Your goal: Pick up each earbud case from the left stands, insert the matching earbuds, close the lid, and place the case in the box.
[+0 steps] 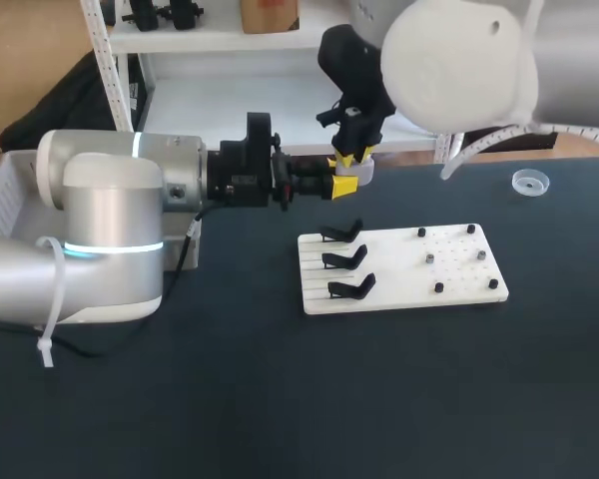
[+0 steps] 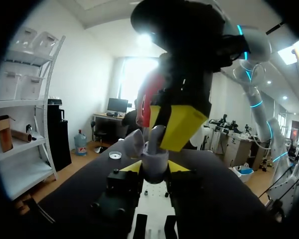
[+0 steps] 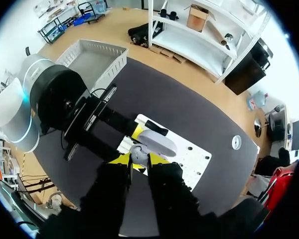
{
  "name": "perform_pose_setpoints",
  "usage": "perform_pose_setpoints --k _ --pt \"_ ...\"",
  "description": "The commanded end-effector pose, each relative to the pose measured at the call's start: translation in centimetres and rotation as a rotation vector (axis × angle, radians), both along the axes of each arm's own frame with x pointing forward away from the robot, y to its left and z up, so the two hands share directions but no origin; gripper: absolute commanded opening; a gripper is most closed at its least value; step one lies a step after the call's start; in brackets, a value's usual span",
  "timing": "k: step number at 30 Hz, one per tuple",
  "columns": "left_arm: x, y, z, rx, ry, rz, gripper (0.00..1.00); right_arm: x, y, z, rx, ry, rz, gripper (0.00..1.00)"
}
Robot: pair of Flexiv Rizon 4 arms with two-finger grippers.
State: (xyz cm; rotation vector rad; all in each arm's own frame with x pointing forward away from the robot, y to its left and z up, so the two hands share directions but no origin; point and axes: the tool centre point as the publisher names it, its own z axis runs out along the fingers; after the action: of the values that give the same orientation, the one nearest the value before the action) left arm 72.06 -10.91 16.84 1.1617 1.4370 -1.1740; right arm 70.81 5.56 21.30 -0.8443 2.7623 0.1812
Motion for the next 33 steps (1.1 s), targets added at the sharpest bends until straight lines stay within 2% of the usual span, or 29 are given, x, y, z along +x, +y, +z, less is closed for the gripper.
perform_pose_setpoints --k 1,8,33 --pt "-0.03 0.0 0.07 -0.002 -0.001 0.001 0.0 0.0 0.03 -0.03 -0.002 -0.001 0.001 0.18" --pt "-0.03 0.0 0.07 -0.002 -0.001 0.001 0.0 -0.04 0.07 0.15 -0.002 -0.007 0.006 0.32" --pt "-0.03 0.0 0.07 -0.002 -0.001 0.001 0.0 0.09 -0.2 0.52 -0.009 -0.017 0.001 0.31"
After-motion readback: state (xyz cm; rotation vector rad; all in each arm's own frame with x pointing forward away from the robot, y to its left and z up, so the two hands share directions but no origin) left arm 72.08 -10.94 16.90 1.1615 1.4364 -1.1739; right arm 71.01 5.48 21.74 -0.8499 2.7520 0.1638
